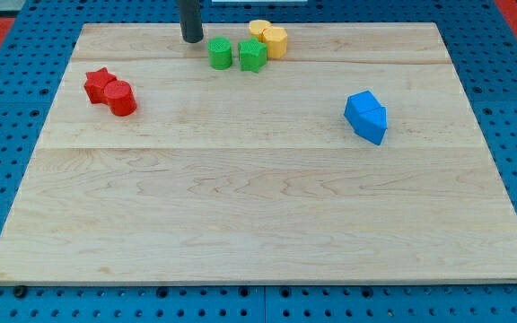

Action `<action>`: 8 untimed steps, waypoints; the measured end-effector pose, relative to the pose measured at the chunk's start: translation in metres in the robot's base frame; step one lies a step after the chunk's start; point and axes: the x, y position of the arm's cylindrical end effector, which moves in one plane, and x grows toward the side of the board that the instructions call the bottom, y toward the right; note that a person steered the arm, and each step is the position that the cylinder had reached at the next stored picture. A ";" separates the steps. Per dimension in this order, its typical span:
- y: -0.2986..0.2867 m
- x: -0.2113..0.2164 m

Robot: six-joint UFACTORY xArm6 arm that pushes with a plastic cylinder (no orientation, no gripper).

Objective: Separate the blue triangle from the blue cube

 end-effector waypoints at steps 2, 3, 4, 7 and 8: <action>-0.006 0.054; -0.004 0.076; 0.017 0.084; 0.213 0.216; 0.228 0.229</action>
